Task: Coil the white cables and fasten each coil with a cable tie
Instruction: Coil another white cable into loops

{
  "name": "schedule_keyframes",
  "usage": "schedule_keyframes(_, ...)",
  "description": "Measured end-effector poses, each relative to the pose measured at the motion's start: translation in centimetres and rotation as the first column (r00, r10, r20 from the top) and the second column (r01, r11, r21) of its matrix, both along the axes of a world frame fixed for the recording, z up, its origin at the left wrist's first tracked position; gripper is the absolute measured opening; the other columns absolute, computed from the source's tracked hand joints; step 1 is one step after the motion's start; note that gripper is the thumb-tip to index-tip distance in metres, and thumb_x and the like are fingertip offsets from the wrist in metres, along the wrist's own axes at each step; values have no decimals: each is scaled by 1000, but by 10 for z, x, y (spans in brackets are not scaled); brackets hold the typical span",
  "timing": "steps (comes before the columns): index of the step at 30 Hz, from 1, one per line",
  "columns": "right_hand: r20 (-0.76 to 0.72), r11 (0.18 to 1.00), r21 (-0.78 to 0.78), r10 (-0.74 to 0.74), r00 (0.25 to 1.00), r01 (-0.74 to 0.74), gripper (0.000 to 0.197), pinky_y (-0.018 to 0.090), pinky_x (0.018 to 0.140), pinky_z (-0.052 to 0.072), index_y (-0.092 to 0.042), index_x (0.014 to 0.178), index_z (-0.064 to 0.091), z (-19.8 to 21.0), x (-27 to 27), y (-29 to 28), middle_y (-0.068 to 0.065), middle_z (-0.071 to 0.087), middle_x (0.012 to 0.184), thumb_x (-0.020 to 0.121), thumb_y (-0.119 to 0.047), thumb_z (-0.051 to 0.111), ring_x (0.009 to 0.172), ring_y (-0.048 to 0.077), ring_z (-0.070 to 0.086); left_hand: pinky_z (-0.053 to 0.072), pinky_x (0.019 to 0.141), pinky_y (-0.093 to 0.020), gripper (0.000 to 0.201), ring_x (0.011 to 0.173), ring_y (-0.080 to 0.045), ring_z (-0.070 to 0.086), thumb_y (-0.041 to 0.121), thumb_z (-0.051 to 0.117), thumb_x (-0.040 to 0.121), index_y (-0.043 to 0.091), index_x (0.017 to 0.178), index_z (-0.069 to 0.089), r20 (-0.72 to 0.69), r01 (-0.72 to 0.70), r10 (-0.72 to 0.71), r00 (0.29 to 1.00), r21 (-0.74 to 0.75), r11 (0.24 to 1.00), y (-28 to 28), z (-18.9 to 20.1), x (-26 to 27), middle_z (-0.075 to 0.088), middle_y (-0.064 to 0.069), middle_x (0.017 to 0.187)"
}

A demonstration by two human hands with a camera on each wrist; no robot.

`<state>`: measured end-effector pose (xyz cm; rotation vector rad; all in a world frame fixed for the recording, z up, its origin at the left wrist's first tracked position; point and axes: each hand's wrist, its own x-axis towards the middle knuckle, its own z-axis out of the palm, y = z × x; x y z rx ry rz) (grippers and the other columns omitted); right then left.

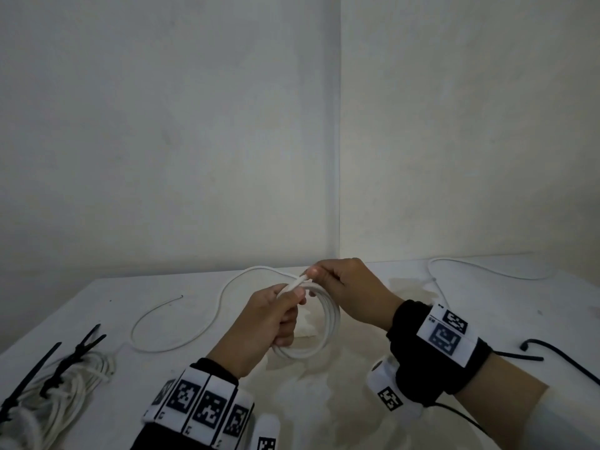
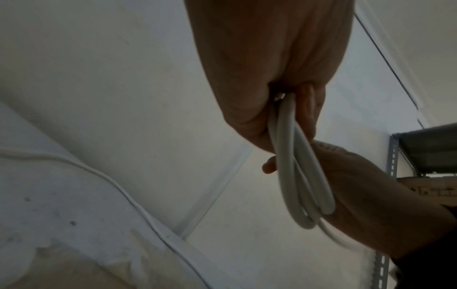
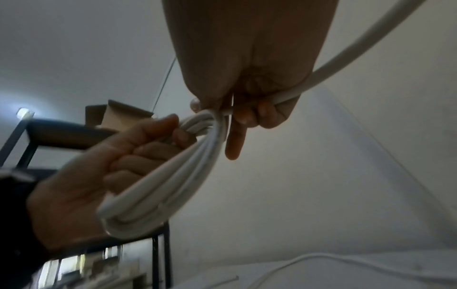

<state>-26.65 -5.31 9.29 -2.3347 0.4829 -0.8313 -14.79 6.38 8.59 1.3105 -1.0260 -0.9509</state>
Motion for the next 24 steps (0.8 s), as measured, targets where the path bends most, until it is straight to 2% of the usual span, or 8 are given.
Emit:
schedule_keyframes(2, 0, 993, 117, 32, 999, -32, 40, 14, 54, 35, -18, 69, 63, -1, -1, 2, -10, 59, 58, 98, -30, 38, 50, 1, 47, 24, 37, -16, 26, 38, -6, 21, 15, 42, 96, 9, 72, 51, -28, -30, 29, 999, -38, 999, -1, 0, 0, 26, 6, 50)
schedule_keyframes(6, 38, 969, 238, 55, 998, -63, 41, 11, 56, 34, -18, 74, 61, -6, -4, 9, -11, 62, 63, 99, -32, 32, 50, -3, 47, 26, 37, -15, 25, 38, -5, 23, 17, 41, 96, 7, 74, 50, -70, -79, 73, 995, -85, 993, -1, 0, 3, 28, 7, 49)
schedule_keyframes(11, 35, 970, 233, 59, 998, -66, 30, 21, 61, 37, -9, 81, 64, -9, -2, 11, -4, 61, 66, 96, -26, 45, 61, 11, 46, 26, 38, -16, 24, 39, -5, 23, 19, 42, 95, 6, 76, 50, -105, -112, 98, 990, -131, 985, -3, -7, 2, 26, 7, 50)
schedule_keyframes(13, 31, 961, 268, 57, 998, -63, 32, 24, 66, 39, -18, 73, 60, -8, -1, 11, -7, 60, 64, 97, -27, 42, 72, 21, 56, 26, 39, -16, 24, 39, -5, 23, 19, 42, 96, 6, 78, 49, -143, -125, 104, 984, -140, 982, -4, -10, 1, 26, 7, 50)
schedule_keyframes(15, 41, 951, 302, 61, 997, -71, 36, 25, 72, 40, -27, 67, 55, -7, 0, 13, -7, 59, 65, 98, -29, 38, 95, 31, 60, 26, 39, -16, 25, 39, -4, 24, 19, 40, 96, 6, 78, 49, -185, -139, 110, 977, -157, 978, -5, -12, 0, 27, 8, 49)
schedule_keyframes(17, 38, 941, 330, 65, 997, -74, 36, 25, 75, 40, -27, 68, 54, -6, -1, 14, -7, 60, 67, 99, -30, 36, 103, 30, 58, 27, 39, -16, 26, 38, -4, 24, 19, 39, 97, 6, 77, 49, -212, -158, 121, 970, -170, 973, -6, -13, -2, 28, 8, 48)
schedule_keyframes(21, -41, 959, 282, 54, 998, -40, 31, 23, 63, 38, -26, 74, 54, -2, -4, 11, -8, 57, 64, 99, -28, 37, 63, 13, 50, 35, 49, -20, 27, 43, -6, 30, 24, 37, 98, 9, 79, 49, -147, -143, 121, 982, -146, 979, -7, -20, -7, 31, 8, 51)
schedule_keyframes(24, -56, 986, 164, -4, 998, 13, 35, 24, 60, 37, -32, 63, 50, -1, -8, 4, -16, 55, 52, 98, -27, 42, 51, 2, 42, 38, 63, -24, 28, 51, -3, 41, 30, 38, 96, 13, 78, 53, 225, -130, 153, 962, -116, 985, -6, -19, 2, 42, 11, 55)
